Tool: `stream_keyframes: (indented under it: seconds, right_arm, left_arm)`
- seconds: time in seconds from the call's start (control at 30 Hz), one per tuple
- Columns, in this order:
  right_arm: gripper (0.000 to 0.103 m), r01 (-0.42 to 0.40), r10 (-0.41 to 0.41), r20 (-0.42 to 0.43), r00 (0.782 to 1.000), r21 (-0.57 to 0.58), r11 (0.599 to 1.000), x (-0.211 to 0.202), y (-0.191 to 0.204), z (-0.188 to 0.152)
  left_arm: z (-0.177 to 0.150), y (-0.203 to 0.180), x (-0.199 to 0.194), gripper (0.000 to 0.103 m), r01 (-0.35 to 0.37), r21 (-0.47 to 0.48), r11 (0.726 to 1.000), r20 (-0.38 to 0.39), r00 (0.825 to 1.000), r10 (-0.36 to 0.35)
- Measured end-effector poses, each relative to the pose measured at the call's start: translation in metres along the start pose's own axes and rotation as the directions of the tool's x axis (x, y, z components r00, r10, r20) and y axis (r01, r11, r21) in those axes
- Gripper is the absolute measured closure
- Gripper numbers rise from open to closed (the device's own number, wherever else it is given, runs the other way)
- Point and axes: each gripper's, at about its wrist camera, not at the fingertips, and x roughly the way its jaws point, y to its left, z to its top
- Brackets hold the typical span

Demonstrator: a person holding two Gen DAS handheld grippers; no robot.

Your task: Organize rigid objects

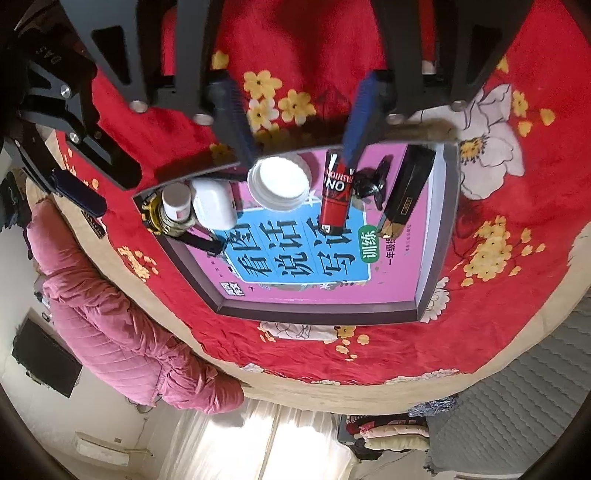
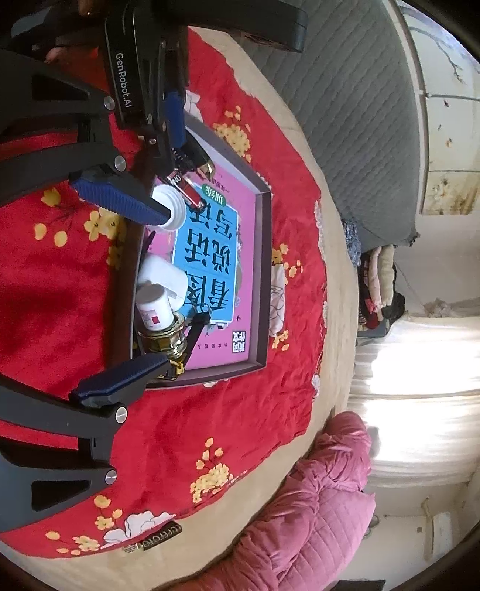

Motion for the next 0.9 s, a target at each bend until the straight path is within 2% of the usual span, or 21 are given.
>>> stream_keyframes:
  seconds: [0.03,0.2,0.37,0.9]
  right_arm:
    - [0.028,-0.002,0.002,0.003,1.0,0.003,1.0,-0.003,0.001,0.0]
    - [0.027,0.023,-0.023,0.02,1.0,-0.004,1.0,-0.017,0.009,-0.003]
    - [0.027,0.034,-0.034,0.034,0.999,-0.005,0.999,-0.031,0.015,-0.007]
    - [0.027,0.012,-0.011,0.069,0.998,-0.02,1.0,-0.068,0.023,-0.023]
  left_arm:
    - [-0.001,-0.002,-0.003,0.037,-0.016,0.006,1.0,0.003,1.0,0.016]
    - [-0.003,-0.009,-0.023,0.037,-0.067,0.022,0.998,0.051,0.997,0.066]
    - [-0.01,-0.018,-0.044,0.037,-0.091,0.047,0.995,0.092,0.992,0.086]
    - [-0.034,-0.025,-0.079,0.037,-0.142,0.04,0.989,0.091,0.986,0.138]
